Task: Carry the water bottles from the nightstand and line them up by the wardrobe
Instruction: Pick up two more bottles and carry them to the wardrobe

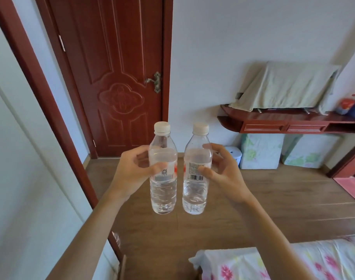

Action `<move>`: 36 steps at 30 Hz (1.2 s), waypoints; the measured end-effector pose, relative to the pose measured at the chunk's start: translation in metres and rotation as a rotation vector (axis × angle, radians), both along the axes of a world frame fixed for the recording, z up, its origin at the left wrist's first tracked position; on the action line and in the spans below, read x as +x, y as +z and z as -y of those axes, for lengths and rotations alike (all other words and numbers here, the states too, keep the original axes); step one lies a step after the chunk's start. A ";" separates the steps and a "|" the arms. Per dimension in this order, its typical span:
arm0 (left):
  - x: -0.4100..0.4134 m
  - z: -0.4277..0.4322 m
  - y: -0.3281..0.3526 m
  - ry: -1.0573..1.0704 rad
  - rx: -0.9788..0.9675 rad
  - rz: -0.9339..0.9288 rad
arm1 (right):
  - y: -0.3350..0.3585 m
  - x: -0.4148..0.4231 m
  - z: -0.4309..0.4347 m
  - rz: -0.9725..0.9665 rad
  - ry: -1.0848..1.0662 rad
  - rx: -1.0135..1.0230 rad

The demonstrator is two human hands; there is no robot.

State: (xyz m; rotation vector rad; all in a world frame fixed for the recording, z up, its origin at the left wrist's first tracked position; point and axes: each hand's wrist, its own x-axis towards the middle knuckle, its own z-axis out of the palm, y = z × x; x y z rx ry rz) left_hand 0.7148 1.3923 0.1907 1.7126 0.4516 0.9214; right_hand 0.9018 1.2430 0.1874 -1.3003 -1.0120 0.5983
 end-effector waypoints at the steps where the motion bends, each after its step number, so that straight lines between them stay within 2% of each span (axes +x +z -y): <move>1: 0.005 -0.012 0.001 -0.012 -0.002 0.002 | 0.001 0.005 -0.008 -0.006 -0.007 -0.003; 12: 0.044 -0.100 -0.003 -0.080 -0.057 0.021 | 0.005 0.042 -0.085 -0.039 -0.068 -0.007; 24: 0.062 -0.196 -0.022 0.040 -0.108 -0.033 | -0.016 0.084 -0.203 -0.018 0.036 -0.066; 36: 0.139 -0.323 -0.020 0.101 -0.044 -0.020 | -0.021 0.162 -0.352 0.004 0.098 -0.020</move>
